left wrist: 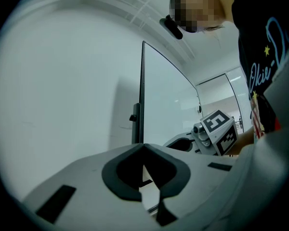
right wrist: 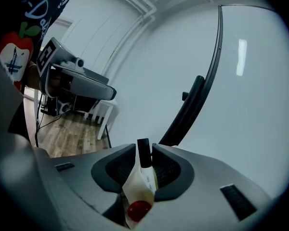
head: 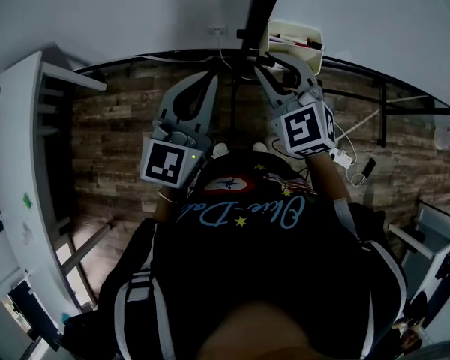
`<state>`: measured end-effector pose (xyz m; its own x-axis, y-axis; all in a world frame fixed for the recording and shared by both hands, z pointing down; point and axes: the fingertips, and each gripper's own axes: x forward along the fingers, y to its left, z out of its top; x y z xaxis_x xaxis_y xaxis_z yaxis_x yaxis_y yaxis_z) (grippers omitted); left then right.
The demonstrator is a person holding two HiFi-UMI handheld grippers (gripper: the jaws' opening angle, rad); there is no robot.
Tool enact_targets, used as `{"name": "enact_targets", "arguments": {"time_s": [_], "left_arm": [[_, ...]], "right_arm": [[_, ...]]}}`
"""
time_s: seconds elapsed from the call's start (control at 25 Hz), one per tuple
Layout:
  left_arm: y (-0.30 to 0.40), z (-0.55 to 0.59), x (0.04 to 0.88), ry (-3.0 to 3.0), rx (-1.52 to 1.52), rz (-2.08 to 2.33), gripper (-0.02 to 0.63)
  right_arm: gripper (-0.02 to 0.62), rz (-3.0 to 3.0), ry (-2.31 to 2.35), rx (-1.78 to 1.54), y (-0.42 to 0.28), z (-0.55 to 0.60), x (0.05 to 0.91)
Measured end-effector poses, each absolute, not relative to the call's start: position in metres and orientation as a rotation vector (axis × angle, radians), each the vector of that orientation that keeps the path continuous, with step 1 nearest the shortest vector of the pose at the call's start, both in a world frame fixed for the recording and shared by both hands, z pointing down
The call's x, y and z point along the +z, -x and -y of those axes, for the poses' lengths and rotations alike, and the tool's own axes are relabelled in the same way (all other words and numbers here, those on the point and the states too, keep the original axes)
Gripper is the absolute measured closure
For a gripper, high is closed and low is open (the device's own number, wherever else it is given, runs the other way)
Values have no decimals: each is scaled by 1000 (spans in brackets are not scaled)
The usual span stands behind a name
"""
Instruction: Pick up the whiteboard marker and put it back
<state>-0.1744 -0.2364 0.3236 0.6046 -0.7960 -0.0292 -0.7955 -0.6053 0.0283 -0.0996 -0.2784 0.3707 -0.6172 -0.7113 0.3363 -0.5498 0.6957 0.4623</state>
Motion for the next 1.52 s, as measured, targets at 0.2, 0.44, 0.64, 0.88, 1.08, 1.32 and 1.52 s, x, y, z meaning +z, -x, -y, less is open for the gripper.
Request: {"name": "enact_targets", "arguments": {"time_s": [0.2, 0.44, 0.64, 0.88, 1.08, 1.32, 1.52], "left_arm": [[175, 235, 324, -2799, -65, 1396, 607], [175, 235, 325, -2798, -56, 1396, 607], [173, 237, 326, -2798, -50, 1396, 607], [169, 237, 325, -2800, -47, 1390, 607], [166, 240, 324, -2807, -50, 1387, 607], [158, 237, 323, -2817, -48, 1374, 607], [153, 234, 322, -2822, -48, 1370, 607]], "right_arm": [[489, 2396, -969, -441, 99, 279, 372], [503, 2389, -977, -446, 99, 281, 370], [511, 2383, -978, -472, 97, 281, 368], [517, 2391, -987, -503, 94, 279, 362], [517, 2414, -1005, -502, 90, 280, 357], [518, 2440, -1031, -507, 82, 277, 351], [518, 2499, -1099, -503, 77, 274, 335]]}}
